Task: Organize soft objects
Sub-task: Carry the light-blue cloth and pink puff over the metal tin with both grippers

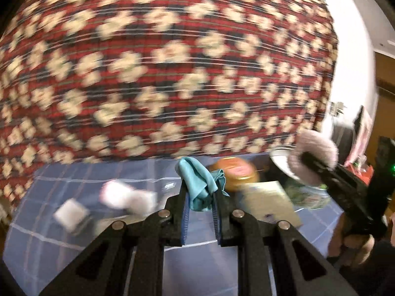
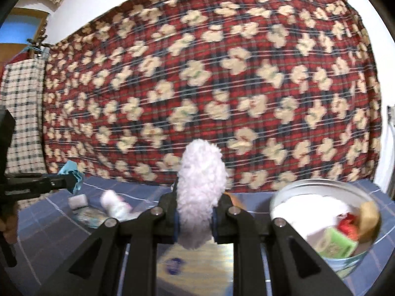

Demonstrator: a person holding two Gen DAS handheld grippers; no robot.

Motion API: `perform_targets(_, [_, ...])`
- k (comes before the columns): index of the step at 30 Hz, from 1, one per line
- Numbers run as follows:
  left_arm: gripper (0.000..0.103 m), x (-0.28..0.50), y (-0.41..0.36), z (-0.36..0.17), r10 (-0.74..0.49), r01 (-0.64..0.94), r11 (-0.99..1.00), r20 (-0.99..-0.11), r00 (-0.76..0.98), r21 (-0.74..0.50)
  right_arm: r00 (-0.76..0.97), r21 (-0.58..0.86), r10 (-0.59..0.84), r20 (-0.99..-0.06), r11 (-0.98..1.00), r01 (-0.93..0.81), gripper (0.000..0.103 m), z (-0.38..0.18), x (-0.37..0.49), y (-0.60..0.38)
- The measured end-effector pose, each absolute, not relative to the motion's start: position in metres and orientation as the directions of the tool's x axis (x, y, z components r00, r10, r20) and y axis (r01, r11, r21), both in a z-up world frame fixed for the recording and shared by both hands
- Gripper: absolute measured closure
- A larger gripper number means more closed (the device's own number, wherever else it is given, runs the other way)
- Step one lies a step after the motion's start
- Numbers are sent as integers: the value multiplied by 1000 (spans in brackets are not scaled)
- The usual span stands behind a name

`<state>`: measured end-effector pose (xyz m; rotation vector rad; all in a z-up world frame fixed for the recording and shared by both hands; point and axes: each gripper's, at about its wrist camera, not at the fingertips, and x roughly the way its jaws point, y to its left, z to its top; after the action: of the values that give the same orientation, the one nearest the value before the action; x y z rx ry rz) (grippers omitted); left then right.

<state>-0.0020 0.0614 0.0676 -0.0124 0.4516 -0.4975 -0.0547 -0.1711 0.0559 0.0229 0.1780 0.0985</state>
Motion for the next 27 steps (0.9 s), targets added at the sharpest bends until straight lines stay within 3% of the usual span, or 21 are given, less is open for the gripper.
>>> perform_targets(12, [85, -5, -89, 76, -634, 630, 765, -339, 696, -136, 976, 3, -105, -193, 994, 107, 84, 51, -52, -286])
perform_targets(27, [85, 6, -236, 50, -699, 712, 687, -397, 595, -144, 913, -23, -269, -308, 961, 276, 84, 36, -29, -404])
